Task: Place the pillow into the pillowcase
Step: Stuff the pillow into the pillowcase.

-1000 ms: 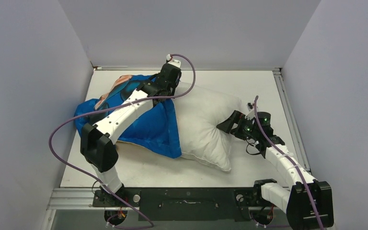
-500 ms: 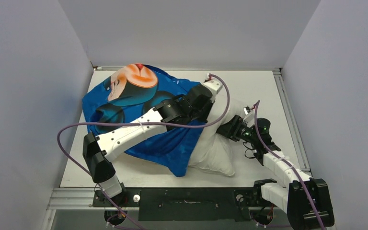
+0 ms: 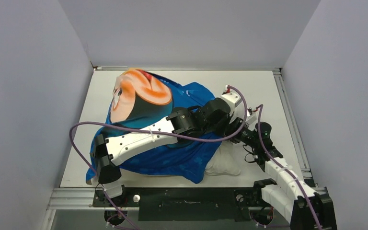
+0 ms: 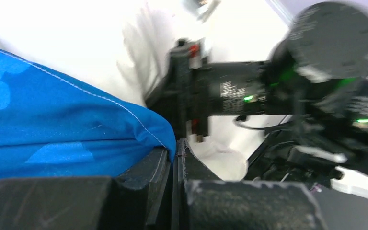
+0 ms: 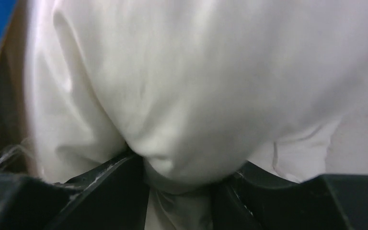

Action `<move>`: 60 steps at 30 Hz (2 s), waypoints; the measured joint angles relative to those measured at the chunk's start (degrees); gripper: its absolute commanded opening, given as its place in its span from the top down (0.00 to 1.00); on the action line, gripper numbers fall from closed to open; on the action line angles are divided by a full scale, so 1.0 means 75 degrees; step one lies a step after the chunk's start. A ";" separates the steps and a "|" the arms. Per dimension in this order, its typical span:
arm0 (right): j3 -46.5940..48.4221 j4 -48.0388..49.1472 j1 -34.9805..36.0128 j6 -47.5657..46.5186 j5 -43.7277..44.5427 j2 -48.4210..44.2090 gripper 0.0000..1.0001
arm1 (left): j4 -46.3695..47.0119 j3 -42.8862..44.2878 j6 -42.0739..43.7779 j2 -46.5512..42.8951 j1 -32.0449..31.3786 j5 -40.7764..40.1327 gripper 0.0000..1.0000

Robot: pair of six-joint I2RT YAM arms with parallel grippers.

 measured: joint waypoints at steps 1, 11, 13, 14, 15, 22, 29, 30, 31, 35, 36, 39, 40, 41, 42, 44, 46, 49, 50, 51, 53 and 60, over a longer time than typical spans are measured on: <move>0.0000 -0.0289 0.0026 -0.0093 0.0152 -0.0309 0.84 | 0.0017 -0.0251 -0.0047 -0.0163 0.0009 -0.0111 0.93; -0.0207 -0.1352 0.0391 -0.0420 0.0659 -0.2355 0.86 | -0.0367 -0.2372 -0.0358 -0.1990 0.0449 -0.1626 0.24; -0.0414 -0.1437 0.0431 -0.0417 0.0653 -0.2489 0.86 | -0.0393 -0.2398 -0.0425 -0.2165 0.0562 -0.1883 0.22; -0.0504 -0.1472 0.0452 -0.0414 0.0653 -0.2544 0.86 | -0.0391 -0.2398 -0.0455 -0.2238 0.0632 -0.1990 0.20; -0.0586 -0.1495 0.0466 -0.0417 0.0650 -0.2562 0.86 | -0.0391 -0.2398 -0.0478 -0.2305 0.0726 -0.2081 0.17; -0.0682 -0.1580 0.0522 -0.0536 0.0644 -0.2579 0.85 | -0.0306 -0.2253 -0.0356 -0.2296 0.2017 -0.2279 0.13; -0.0682 -0.1620 0.0527 -0.0702 0.0644 -0.2562 0.85 | -0.0318 -0.0647 0.0087 -0.0766 0.2769 -0.2101 0.15; -0.0682 -0.1623 0.0530 -0.0708 0.0644 -0.2553 0.85 | -0.0364 -0.0481 0.0137 -0.0484 0.2844 -0.1985 0.22; -0.0682 -0.1629 0.0542 -0.0711 0.0644 -0.2547 0.85 | -0.0434 -0.0335 0.0154 -0.0224 0.2903 -0.1894 0.33; -0.0667 -0.1647 0.0557 -0.0726 0.0653 -0.2535 0.85 | -0.0877 0.0329 0.0201 0.0883 0.3147 -0.1609 0.88; -0.0650 -0.1667 0.0557 -0.0734 0.0656 -0.2527 0.85 | -0.0930 0.0370 0.0157 0.1011 0.3177 -0.1547 0.99; -0.0536 -0.1687 0.0560 -0.0778 0.0650 -0.2358 0.85 | -0.1093 0.0370 0.0236 0.1160 0.3165 -0.1393 1.00; -0.0495 -0.1690 0.0560 -0.0801 0.0641 -0.2267 0.85 | -0.1067 0.0370 0.0262 0.1128 0.3098 -0.1437 1.00; -0.0460 -0.1682 0.0562 -0.0819 0.0624 -0.2174 0.86 | -0.1032 0.0370 0.0297 0.1070 0.3008 -0.1501 1.00; -0.0437 -0.1676 0.0562 -0.0825 0.0612 -0.2092 0.86 | -0.0970 0.0364 0.0335 0.0991 0.2888 -0.1582 1.00; -0.0417 -0.1617 0.0562 -0.0828 0.0565 -0.1944 0.86 | -0.0746 0.0318 0.0437 0.0720 0.2532 -0.1740 1.00; -0.0414 -0.1539 0.0562 -0.0822 0.0495 -0.1818 0.87 | -0.0460 0.0198 0.0560 0.0391 0.2145 -0.1804 1.00; -0.0414 -0.1460 0.0580 -0.0816 0.0335 -0.1632 0.87 | 0.0041 -0.0064 0.0708 -0.0189 0.1478 -0.1705 1.00; -0.0414 -0.1425 0.0603 -0.0796 0.0268 -0.1536 0.87 | 0.0163 -0.0087 0.0720 -0.0300 0.1311 -0.1603 1.00; -0.0414 -0.1390 0.0615 -0.0784 0.0221 -0.1478 0.88 | 0.0289 -0.0087 0.0714 -0.0361 0.1183 -0.1466 1.00; -0.0414 -0.1256 0.0618 -0.0720 0.0134 -0.1323 0.88 | 0.0577 -0.0087 0.0659 -0.0370 0.1032 -0.1131 1.00; -0.0414 -0.0487 0.0647 -0.0414 -0.0035 -0.0772 0.88 | 0.0857 0.0449 0.0326 0.0647 0.0702 0.0012 1.00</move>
